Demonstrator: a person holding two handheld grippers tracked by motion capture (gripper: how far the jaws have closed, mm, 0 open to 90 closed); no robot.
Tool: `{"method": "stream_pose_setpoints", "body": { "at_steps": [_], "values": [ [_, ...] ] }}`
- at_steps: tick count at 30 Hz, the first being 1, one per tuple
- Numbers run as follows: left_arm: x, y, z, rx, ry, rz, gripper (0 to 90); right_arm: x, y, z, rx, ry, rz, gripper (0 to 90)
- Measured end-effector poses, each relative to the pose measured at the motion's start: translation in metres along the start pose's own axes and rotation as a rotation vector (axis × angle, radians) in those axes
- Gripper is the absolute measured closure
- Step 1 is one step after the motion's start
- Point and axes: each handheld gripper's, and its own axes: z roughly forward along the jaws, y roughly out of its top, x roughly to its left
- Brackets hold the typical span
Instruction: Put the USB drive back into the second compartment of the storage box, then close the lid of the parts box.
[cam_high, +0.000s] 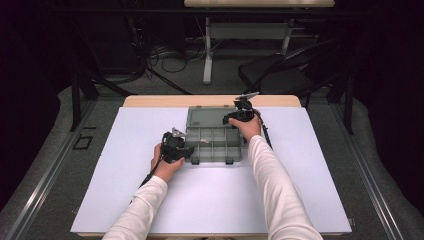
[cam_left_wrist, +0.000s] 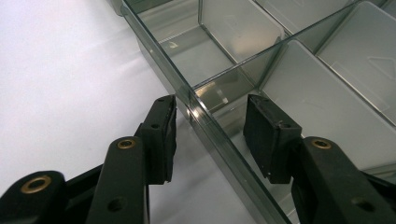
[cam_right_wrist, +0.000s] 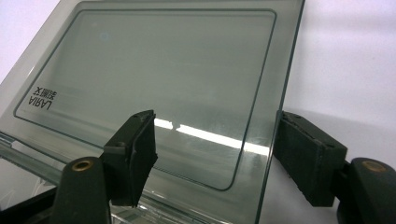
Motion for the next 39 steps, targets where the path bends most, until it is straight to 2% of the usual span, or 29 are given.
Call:
{"method": "stream_pose_setpoints", "body": {
  "at_steps": [10,15,20,27,39],
  "values": [
    [0.0,0.0,0.0,0.0,0.0,0.001,54.6,0.0,0.001,-0.003,-0.01,-0.014,-0.013,34.4],
    [0.001,0.0,0.0,0.0,0.0,0.001,54.6,0.0,0.002,-0.005,-0.017,-0.017,-0.005,37.2],
    [0.0,0.0,0.0,-0.001,0.001,0.002,54.7,-0.002,0.003,-0.008,-0.033,-0.013,-0.004,43.0],
    [0.001,0.0,0.0,-0.001,0.001,0.003,54.8,-0.001,0.004,-0.01,-0.033,-0.019,-0.008,43.4],
    [0.001,0.0,0.0,-0.002,0.0,0.003,55.6,-0.002,0.006,-0.016,-0.05,-0.026,-0.02,52.4]
  ]
}}
